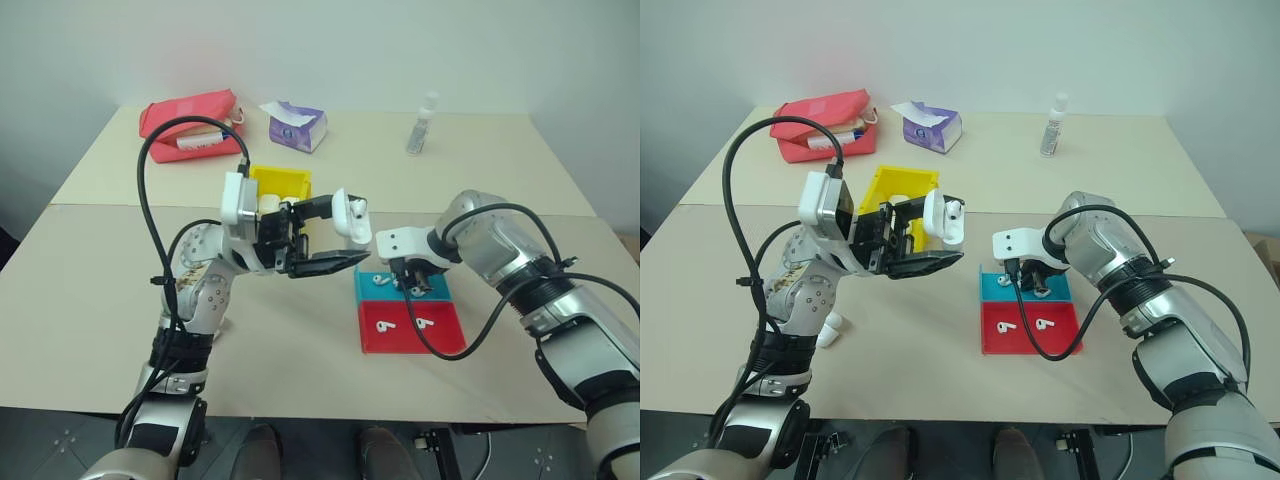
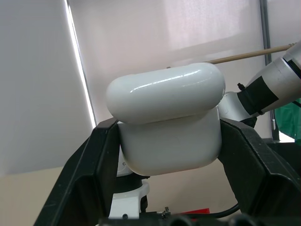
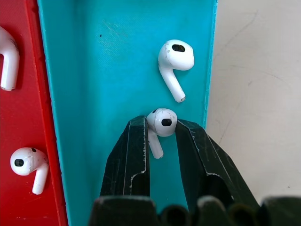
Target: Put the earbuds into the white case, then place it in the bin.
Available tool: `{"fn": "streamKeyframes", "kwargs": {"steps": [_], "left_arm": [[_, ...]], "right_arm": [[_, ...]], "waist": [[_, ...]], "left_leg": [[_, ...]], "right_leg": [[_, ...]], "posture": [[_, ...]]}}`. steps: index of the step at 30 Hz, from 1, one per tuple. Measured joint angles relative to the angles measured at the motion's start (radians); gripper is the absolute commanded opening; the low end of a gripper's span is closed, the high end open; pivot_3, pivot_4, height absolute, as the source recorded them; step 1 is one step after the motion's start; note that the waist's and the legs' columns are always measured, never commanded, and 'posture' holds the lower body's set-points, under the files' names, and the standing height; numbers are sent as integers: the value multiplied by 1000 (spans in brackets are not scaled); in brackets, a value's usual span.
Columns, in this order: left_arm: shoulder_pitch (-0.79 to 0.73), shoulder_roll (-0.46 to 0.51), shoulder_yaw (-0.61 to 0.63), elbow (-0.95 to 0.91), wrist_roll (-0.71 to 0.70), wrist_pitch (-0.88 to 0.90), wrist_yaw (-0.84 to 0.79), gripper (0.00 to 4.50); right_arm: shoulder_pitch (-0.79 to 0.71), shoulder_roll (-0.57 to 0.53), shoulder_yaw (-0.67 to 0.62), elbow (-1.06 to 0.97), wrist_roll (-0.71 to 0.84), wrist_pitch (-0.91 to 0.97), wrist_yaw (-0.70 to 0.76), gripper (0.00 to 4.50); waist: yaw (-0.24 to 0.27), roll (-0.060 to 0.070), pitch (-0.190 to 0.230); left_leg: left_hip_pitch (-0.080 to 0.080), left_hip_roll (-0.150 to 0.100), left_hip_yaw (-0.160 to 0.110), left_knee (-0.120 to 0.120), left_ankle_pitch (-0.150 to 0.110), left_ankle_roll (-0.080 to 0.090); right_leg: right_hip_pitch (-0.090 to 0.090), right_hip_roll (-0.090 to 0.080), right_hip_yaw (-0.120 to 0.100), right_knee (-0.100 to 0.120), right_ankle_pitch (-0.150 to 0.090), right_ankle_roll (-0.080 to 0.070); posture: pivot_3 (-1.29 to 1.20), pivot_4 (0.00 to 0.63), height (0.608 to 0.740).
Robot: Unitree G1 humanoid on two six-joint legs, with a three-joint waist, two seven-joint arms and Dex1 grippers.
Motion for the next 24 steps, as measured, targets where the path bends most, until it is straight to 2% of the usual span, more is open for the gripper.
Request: {"fn": "streamKeyframes", "kwargs": {"steps": [8,11,14,19,21,24], "left_arm": [[0,1,0,-54,-4,34,30,2894],[-3,0,0,-51,-5,47,32,2894],[-26,-3,2,-32,-5,47,29,2894],[-37,-28,4,11,-8,45,11,2894],[-39,-43,2,35,-7,36,-10,2894],[-39,-53,1,66,-6,20,-37,2894]], "right_arm": [[27,0,-40,-32,4,62,1,632],[35,-5,-104,-55,48,142,-3,632],[46,-29,-242,-125,149,234,-5,632],[190,-25,-592,-278,420,356,-49,632],[256,32,-759,-360,568,414,-93,632],[312,92,-937,-464,759,509,-165,632]], "waist": [[0,0,0],[1,0,0],[4,0,0],[14,0,0],[14,0,0],[11,0,0]], "left_leg": [[0,0,0,0,0,0],[-1,0,0,0,0,0],[-1,0,0,0,0,0],[-1,0,-1,0,0,0],[-1,0,-1,0,0,0],[0,0,-1,0,0,0]], "right_leg": [[0,0,0,0,0,0],[0,0,0,0,0,0],[0,0,0,-1,0,0],[1,0,-1,-1,0,0],[1,0,-1,-1,0,0],[1,0,-1,0,0,0]], "posture": [[0,150,740],[0,150,740],[0,150,740],[0,150,740],[0,150,740],[0,150,740]]}}
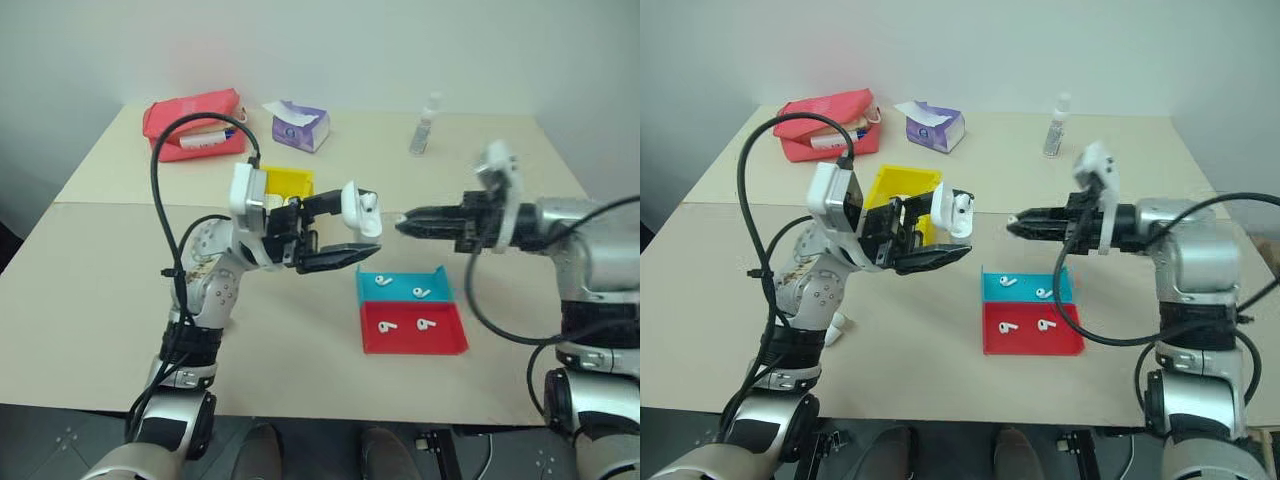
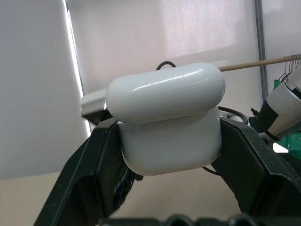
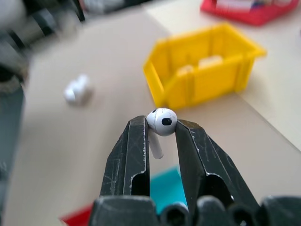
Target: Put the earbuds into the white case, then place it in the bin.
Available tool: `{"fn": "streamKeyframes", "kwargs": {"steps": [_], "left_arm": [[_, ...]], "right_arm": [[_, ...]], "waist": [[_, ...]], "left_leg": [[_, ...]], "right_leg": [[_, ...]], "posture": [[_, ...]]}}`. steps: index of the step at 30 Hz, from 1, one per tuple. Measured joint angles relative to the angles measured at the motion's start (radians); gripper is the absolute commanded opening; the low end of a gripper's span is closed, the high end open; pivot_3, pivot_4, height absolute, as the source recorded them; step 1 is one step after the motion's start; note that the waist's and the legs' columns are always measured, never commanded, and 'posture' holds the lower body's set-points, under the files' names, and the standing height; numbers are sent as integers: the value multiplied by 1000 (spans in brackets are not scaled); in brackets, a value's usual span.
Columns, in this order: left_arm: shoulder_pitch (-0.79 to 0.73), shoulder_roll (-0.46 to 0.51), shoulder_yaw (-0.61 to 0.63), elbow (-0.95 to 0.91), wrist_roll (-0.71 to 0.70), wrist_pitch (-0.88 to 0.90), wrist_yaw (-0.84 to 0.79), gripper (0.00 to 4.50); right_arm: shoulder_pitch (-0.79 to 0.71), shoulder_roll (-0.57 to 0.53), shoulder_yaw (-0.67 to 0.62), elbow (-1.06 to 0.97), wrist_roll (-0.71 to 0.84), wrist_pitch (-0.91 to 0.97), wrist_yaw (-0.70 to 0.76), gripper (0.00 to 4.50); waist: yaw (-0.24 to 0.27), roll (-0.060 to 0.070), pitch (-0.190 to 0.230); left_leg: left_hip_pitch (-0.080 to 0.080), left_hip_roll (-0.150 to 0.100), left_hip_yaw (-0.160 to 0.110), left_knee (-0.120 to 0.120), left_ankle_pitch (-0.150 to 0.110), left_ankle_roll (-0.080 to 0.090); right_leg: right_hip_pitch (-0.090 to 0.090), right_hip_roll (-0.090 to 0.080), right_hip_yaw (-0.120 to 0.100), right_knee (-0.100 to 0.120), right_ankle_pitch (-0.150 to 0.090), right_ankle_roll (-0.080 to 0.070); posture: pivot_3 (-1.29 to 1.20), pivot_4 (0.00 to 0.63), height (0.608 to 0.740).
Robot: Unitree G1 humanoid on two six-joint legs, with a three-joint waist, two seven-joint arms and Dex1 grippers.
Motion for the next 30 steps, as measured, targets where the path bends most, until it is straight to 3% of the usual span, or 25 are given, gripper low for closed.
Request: {"fn": "streamKeyframes", "kwargs": {"steps": [5,13,18,26,30], "left_arm": [[0,8,3,12,0,-3,-36,2894],[17,5,-2,5,1,1,-37,2894],[16,1,-2,7,2,1,-37,2894],[16,7,-2,14,6,1,-37,2894],[16,11,1,21,7,-1,-39,2894]], "right_arm": [[65,81,-197,-185,328,174,-157,632],[101,171,-141,-442,621,233,-472,632],[113,133,-67,-472,663,213,-564,632],[143,55,4,-476,663,118,-565,632],[162,21,38,-477,645,67,-549,1976]], "waist": [[-2,0,0],[-12,0,0],[-10,0,0],[-12,0,0],[-12,0,0]], "left_leg": [[0,0,0,-1,0,0],[0,0,-1,0,0,0],[-1,0,-1,0,0,0],[-1,0,-1,0,0,0],[-1,0,-1,0,0,0]], "right_leg": [[0,0,0,0,0,0],[0,0,0,1,0,0],[0,0,0,0,0,0],[0,0,0,0,0,0],[0,0,0,0,0,0]], "posture": [[0,150,740],[0,150,740],[0,150,740],[0,150,740],[0,150,740]]}}
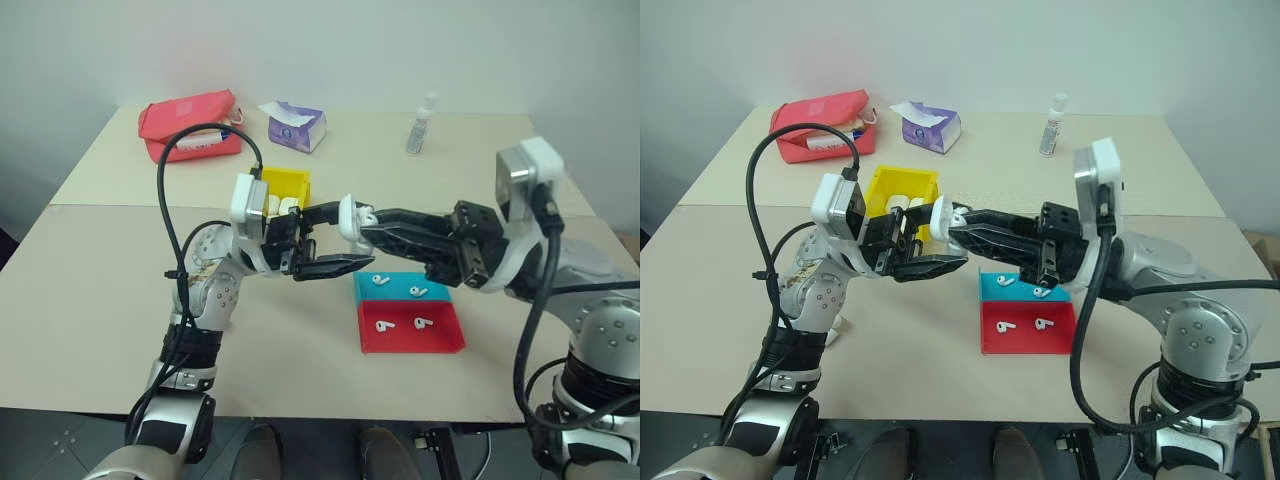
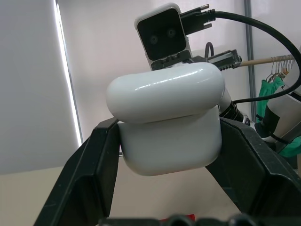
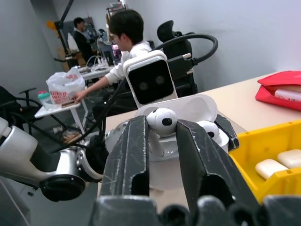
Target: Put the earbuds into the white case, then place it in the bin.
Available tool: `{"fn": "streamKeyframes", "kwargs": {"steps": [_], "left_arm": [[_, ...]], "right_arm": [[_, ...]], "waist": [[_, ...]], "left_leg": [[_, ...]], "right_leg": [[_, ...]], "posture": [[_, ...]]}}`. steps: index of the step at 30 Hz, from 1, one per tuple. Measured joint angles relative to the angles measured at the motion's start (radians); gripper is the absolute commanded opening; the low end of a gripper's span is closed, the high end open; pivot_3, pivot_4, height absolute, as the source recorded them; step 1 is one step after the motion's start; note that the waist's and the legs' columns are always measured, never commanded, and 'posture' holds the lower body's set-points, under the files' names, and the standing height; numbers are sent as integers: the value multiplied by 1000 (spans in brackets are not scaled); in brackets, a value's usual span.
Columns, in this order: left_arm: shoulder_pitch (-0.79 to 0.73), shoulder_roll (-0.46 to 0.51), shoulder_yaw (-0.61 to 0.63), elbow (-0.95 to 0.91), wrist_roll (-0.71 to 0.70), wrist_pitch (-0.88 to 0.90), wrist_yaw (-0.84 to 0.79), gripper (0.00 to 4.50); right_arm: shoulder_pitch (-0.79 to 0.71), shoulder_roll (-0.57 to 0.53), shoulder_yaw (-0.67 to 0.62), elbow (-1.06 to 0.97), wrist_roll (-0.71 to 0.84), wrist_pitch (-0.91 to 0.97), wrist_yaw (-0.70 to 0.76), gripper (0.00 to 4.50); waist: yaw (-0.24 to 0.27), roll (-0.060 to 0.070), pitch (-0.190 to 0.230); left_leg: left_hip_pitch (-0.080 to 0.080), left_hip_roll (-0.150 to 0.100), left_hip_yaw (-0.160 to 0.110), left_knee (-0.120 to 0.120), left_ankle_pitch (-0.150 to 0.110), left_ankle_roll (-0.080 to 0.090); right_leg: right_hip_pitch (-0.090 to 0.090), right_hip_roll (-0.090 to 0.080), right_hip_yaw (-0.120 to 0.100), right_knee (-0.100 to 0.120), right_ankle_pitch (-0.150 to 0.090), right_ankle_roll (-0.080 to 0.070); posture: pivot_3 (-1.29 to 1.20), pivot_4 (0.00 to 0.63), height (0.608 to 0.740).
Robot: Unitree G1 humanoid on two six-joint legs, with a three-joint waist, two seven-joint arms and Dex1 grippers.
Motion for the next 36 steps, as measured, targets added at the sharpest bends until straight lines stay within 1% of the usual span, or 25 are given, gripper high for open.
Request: {"fn": "streamKeyframes", "kwargs": {"steps": [5,6,14,17,23,25,27,30,32,36], "left_arm": [[0,0,6,30,0,-14,-5,2894],[0,1,9,30,0,-16,-5,2894],[-1,-4,6,46,0,-37,-26,2894],[-2,-5,6,84,8,-55,-34,2894],[-2,-9,0,99,41,-64,-27,2894],[-2,-16,-11,100,70,-72,-6,2894],[-2,-27,-32,101,114,-86,23,2894],[-6,-46,-62,105,164,-91,76,2894],[-18,-52,-78,106,184,-91,96,2894],[-23,-53,-98,105,196,-93,98,2894]], "right_arm": [[15,-33,26,0,-2,-37,20,3751],[16,-38,26,0,-2,-42,19,4040],[20,-67,26,9,30,-51,14,4040],[29,-83,26,9,60,-52,19,3491],[21,-100,20,27,89,-55,17,1395],[-20,-118,27,45,79,-55,-10,729],[-103,-149,44,67,56,-53,-36,16],[-223,-212,101,83,11,-41,-32,16],[-296,-250,154,93,-22,-26,-4,16],[-445,-358,356,95,-159,30,86,16]], "waist": [[0,0,0],[0,0,0],[1,0,0],[1,0,0],[1,0,0],[0,0,0],[0,0,0],[0,0,0],[1,0,0],[1,0,0]], "left_leg": [[0,0,0,0,0,0],[0,0,0,0,0,0],[0,0,0,0,0,0],[0,0,0,0,0,0],[0,0,0,0,0,0],[0,0,0,0,0,0],[0,0,0,0,0,0],[-1,0,0,0,0,0],[-2,0,0,-1,0,1],[-2,0,0,-1,0,1]], "right_leg": [[0,0,0,0,0,0],[0,0,0,0,0,0],[0,0,0,0,0,0],[0,0,0,0,0,0],[0,0,0,0,0,0],[0,0,0,0,0,0],[0,0,0,0,0,0],[-1,0,0,-1,0,0],[-1,0,0,-1,0,0],[-3,0,0,-1,0,0]], "posture": [[0,150,740],[0,150,740],[0,150,740],[0,150,740],[0,150,740],[0,150,740],[0,150,740],[0,150,740],[0,150,740],[0,150,740]]}}
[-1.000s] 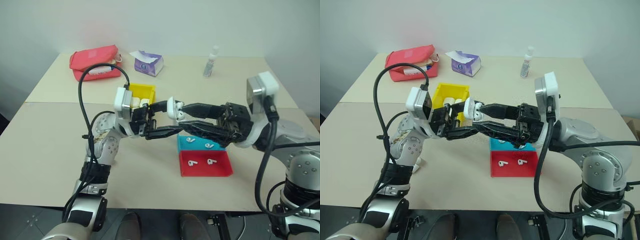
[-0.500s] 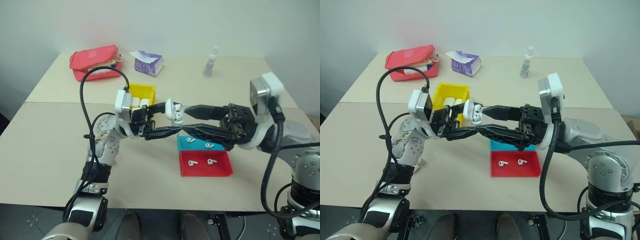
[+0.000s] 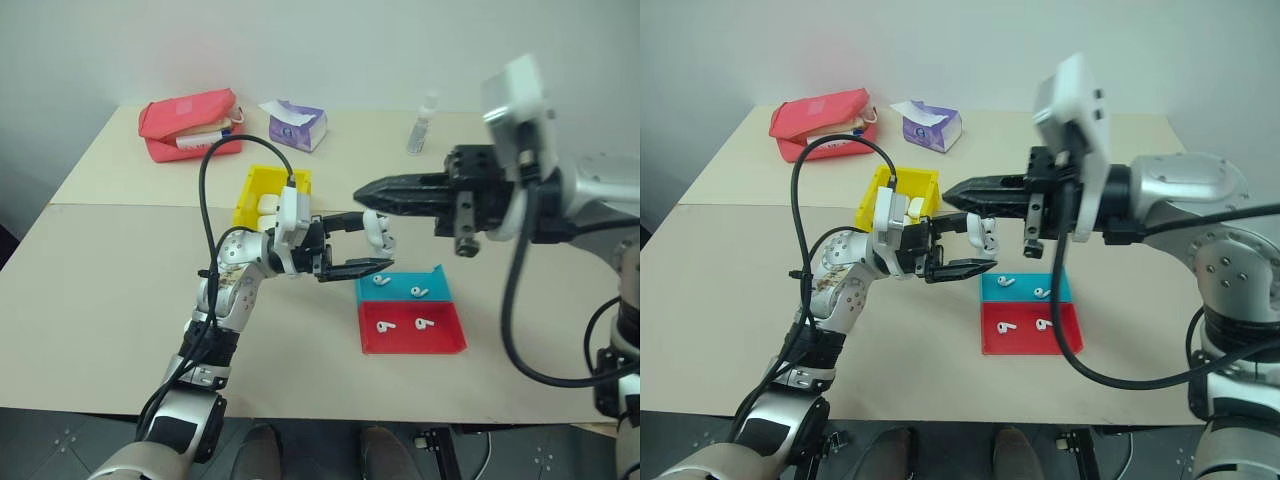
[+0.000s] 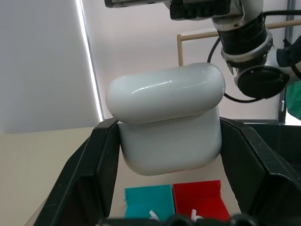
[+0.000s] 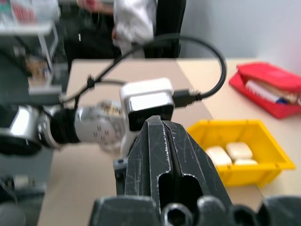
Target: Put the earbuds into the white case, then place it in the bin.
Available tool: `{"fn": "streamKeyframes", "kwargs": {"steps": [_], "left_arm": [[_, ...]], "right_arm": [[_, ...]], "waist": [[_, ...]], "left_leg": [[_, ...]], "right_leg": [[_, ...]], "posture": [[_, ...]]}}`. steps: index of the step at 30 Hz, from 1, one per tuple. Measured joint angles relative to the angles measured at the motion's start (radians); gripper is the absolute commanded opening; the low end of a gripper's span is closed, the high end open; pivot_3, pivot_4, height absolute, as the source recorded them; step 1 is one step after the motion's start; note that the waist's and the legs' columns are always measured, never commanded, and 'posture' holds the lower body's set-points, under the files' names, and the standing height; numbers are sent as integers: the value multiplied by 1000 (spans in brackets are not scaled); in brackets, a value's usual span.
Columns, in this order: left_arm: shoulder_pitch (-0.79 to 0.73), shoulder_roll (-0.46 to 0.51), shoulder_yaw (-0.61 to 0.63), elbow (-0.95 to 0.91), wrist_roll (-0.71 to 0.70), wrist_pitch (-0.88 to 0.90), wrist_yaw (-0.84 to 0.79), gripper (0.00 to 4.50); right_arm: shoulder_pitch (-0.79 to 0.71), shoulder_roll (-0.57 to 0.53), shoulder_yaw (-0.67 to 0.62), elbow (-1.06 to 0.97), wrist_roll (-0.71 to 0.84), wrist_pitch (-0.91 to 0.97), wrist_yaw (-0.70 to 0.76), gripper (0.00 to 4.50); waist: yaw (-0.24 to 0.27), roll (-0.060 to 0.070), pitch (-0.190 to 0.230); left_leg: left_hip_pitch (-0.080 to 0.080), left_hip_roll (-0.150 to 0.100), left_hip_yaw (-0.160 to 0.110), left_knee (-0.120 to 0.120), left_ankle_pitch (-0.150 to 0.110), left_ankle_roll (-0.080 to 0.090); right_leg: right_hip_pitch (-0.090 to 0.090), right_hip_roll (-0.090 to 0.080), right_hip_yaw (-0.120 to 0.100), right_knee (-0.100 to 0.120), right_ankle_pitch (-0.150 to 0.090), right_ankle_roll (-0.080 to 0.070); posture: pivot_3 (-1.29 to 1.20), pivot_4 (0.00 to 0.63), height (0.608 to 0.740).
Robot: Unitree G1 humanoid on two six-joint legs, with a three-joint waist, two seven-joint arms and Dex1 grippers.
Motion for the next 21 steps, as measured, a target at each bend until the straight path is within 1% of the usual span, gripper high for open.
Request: {"fn": "streamKeyframes", "kwargs": {"steps": [3,5,9,13,15,18,21], "left_arm": [[0,1,-7,-1,2,0,1,2894],[5,10,-14,-1,12,0,7,2894],[25,31,4,-11,18,0,43,2894],[66,41,45,-46,21,-1,135,2894],[71,35,89,-89,36,-11,233,2894],[88,7,133,-146,155,-39,460,2894],[111,-33,145,-138,266,-31,666,2894]], "right_arm": [[-41,-28,98,6,-85,8,68,16],[-45,-41,121,9,-131,-2,102,16],[4,-83,110,31,-182,-15,142,16],[74,-81,35,38,-183,-10,126,16],[149,-47,-12,35,-182,-6,81,16],[274,72,-110,11,-178,-41,-25,16],[329,126,-166,-38,-184,-73,-100,16]], "waist": [[0,0,0],[1,0,0],[5,0,0],[6,0,0],[6,0,0],[9,0,0],[18,0,0]], "left_leg": [[-1,0,0,0,0,0],[-2,0,0,0,0,0],[-2,0,0,1,0,0],[-3,0,0,1,0,0],[-3,0,0,1,0,0],[-2,0,0,2,0,0],[-2,-1,-1,2,0,0]], "right_leg": [[0,0,0,0,0,0],[-1,0,0,0,0,0],[-1,0,0,0,0,0],[-2,0,0,1,0,0],[-1,0,0,0,0,0],[0,-1,0,1,0,0],[0,-1,0,1,0,0]], "posture": [[0,150,740],[0,150,740],[0,150,740],[0,150,740],[0,150,740],[0,150,740],[0,150,740]]}}
